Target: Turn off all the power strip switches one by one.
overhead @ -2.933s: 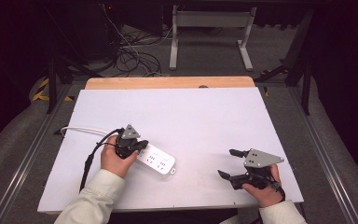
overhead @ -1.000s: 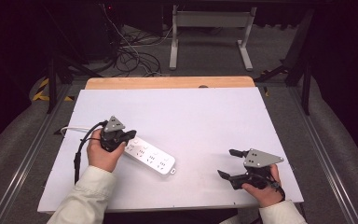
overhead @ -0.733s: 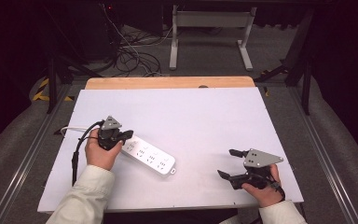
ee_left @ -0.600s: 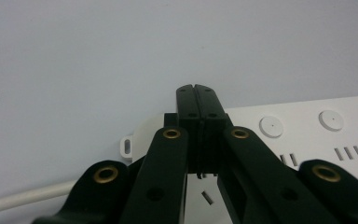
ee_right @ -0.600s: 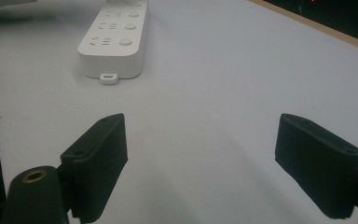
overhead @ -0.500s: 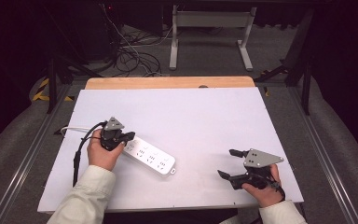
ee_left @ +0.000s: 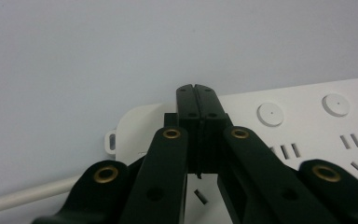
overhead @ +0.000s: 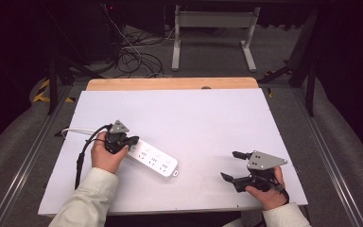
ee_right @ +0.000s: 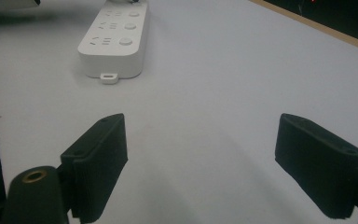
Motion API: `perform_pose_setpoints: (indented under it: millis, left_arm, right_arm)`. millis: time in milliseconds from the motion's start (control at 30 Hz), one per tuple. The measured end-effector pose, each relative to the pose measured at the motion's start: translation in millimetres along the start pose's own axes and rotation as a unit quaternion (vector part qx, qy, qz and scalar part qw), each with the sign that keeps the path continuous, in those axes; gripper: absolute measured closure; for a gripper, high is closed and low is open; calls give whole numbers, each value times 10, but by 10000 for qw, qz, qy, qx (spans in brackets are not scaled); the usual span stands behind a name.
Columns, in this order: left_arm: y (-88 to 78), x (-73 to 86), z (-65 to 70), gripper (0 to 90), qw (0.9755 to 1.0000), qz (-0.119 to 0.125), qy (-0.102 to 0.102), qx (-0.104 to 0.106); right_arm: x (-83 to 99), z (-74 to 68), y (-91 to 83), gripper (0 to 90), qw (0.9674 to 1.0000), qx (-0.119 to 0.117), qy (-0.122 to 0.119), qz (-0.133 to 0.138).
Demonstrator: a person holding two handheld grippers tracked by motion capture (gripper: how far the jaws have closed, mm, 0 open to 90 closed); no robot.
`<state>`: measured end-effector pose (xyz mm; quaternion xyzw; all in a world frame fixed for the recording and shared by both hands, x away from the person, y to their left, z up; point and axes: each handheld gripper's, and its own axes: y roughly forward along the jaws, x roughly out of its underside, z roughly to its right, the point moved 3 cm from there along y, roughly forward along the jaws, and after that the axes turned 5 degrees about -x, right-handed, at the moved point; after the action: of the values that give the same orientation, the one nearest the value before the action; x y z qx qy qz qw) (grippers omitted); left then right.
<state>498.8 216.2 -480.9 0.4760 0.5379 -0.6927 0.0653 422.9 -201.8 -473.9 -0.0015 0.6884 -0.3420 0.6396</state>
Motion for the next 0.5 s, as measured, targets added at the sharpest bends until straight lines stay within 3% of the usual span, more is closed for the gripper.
perform_pose_setpoints:
  millis: [400, 500]
  left_arm:
    - [26, 4, 10, 900, 9999, -47, 108, -38]
    - [41, -6, 55, 900, 9999, -46, 135, 62]
  right_arm:
    - [-1, -3, 6, 177, 10000, -9, -3, -2]
    - [-1, -5, 8, 177, 10000, -12, -4, -9]
